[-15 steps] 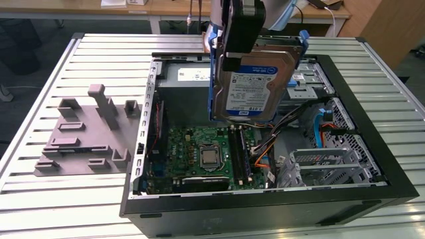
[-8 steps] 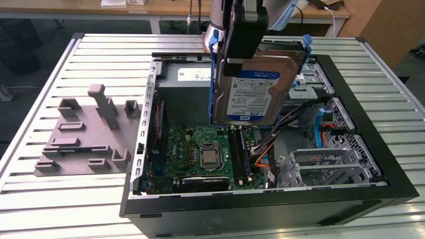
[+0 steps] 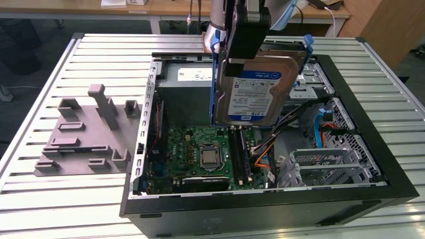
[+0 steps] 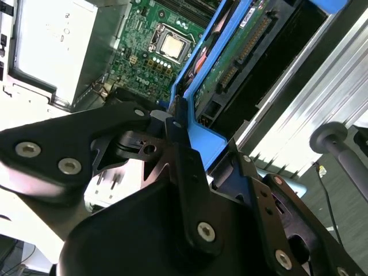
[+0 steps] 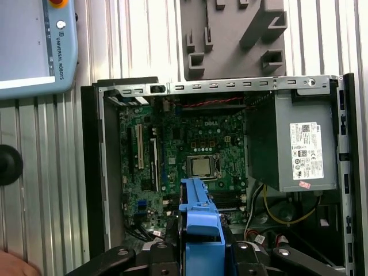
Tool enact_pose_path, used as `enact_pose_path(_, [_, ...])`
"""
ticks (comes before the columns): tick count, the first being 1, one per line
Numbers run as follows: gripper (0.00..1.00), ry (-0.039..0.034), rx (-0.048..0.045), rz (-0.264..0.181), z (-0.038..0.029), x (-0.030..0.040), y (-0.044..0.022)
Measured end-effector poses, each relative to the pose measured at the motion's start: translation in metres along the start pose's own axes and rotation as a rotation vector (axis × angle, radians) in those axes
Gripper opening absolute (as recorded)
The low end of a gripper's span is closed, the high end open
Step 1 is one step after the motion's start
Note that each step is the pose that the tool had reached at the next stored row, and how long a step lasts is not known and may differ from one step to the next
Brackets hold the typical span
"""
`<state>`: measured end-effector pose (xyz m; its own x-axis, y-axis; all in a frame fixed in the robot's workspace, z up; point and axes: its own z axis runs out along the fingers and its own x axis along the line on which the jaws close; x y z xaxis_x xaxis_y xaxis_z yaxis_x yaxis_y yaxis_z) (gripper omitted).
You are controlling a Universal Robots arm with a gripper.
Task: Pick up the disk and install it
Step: 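Insert the disk into the insertion slot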
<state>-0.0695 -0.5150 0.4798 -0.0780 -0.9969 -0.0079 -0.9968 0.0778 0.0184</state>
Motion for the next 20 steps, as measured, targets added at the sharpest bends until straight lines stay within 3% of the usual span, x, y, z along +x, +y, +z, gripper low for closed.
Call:
enact_pose_path(7, [0.37, 0.0001, 0.0000, 0.000, -0.0001, 0.0018, -0.0046])
enact_pose_path(15, [0.37, 0.0000, 0.0000, 0.000, -0.0001, 0.0177, -0.0069])
enact_pose_path(20, [0.37, -0.0002, 0.0000, 0.000, 0.0004, 0.0211, -0.0134])
